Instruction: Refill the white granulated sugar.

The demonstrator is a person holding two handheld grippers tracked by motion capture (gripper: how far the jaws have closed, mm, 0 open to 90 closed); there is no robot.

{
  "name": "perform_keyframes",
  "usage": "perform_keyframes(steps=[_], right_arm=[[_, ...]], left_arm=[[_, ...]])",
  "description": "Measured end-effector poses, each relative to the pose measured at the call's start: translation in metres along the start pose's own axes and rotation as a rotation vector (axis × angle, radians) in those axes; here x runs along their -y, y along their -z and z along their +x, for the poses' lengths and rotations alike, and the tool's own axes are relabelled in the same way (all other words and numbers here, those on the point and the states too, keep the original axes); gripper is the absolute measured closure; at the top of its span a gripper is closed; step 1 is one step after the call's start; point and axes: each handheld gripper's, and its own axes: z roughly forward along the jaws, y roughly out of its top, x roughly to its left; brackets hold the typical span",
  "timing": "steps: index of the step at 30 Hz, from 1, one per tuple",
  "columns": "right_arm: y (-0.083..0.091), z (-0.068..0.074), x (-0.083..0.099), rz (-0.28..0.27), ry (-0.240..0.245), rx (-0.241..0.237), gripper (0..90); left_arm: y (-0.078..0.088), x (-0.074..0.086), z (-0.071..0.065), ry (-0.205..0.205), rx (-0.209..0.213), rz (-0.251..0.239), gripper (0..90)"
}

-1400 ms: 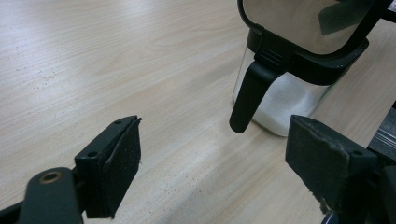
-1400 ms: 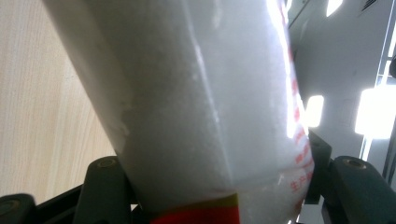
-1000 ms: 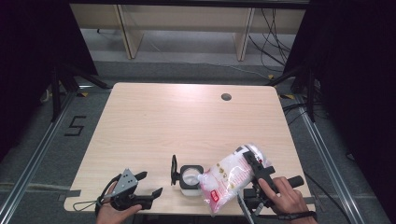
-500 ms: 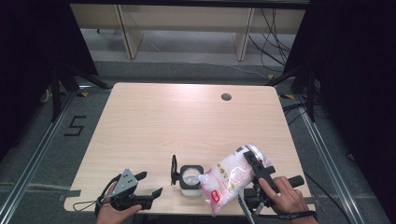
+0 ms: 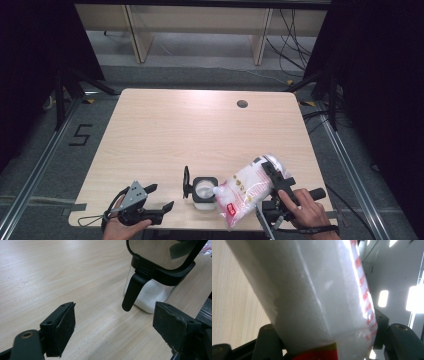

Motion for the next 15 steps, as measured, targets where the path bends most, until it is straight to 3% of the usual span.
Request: perform_keyframes(steps=[1,2,5,6,7,8,11,13,15], right_arm=[[-0.0009,0.0006,0.0003,-0.015,-0.004,0.011,40.9],[-0.0007,-0.0020,-0.0002,-0.018,0.028,0.013,40.9],[-0.0005,-0.0009,0.0011,-0.026,0.007,0.009,40.9],[-0.0013,-0.0005,0.0021,-0.042,-0.004,0.027,40.9],[-0.0006,-0.0063,0.0011,-0.039,0.065,0.016,41.0],[0.0004,-0.0050,0.0018,-0.027,0.036,0.011,41.0],[0.0016,-0.0067,0.0020,-0.021,0.038,0.022,41.0],[0.0015,-0.0071,0.0020,-0.023,0.025,0.019,41.0],[0.0021,-0.0036,0.0022,-0.013,-0.022,0.011,41.1]], left_arm=[[0.0003,-0.0002,-0.0001,0.000,-0.007,0.004,17.6],[-0.0004,0.0002,0.0004,0.000,-0.007,0.008,17.6],[-0.0005,-0.0001,0.0001,-0.005,-0.010,0.016,17.6],[-0.0008,-0.0002,0.0005,0.000,-0.009,0.008,17.7],[-0.0004,-0.0004,0.0016,-0.009,-0.008,0.008,17.6],[-0.0002,-0.0002,0.0019,-0.008,-0.007,0.006,17.7],[-0.0007,0.0006,0.0013,0.009,-0.008,0.004,17.6],[0.0001,-0.0002,0.0018,-0.016,-0.006,0.008,17.6],[-0.0008,0.0002,0.0009,0.000,-0.008,0.008,17.6]])
